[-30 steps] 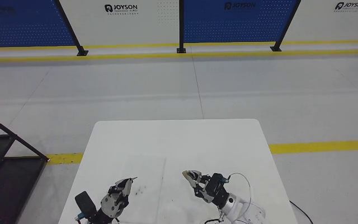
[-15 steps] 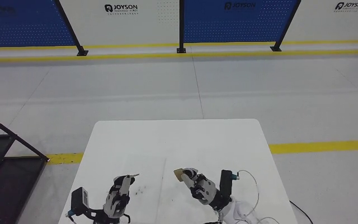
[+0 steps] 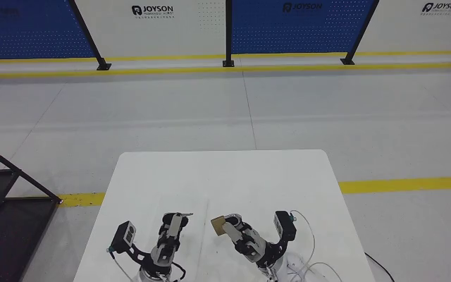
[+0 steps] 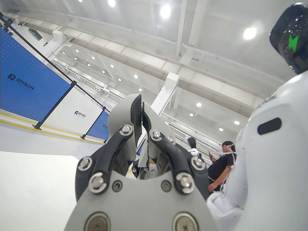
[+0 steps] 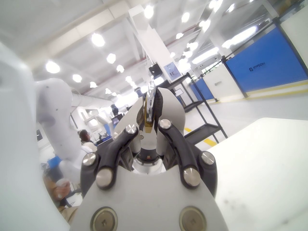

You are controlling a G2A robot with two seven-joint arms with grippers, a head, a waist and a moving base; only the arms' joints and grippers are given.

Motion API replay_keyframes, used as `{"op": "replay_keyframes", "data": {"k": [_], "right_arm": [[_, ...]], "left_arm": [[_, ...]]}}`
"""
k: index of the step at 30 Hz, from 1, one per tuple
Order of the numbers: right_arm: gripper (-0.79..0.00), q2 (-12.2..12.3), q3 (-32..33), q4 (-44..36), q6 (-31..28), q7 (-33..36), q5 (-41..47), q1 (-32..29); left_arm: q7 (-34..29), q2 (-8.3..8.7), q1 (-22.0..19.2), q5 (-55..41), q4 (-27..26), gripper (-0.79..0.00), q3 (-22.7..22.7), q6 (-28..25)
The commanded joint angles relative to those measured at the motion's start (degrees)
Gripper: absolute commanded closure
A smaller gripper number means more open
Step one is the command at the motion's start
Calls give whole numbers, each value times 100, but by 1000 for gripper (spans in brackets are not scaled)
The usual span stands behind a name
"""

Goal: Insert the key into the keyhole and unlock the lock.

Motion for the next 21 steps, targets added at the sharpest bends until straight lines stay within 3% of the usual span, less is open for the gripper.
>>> {"op": "replay_keyframes", "data": {"k": [1,10,21], "right_arm": [[0,0,0,-1,1,1,1,0],[0,-21,-20,-98,218,28,215,-2],[0,-265,-298,12,626,-1045,445,112]], "left_arm": [[0,1,3,-23,-7,0,1,0],[-84,-11,-34,-112,-42,0,40,119],[266,-214,-398,-45,101,0,725,266]]}}
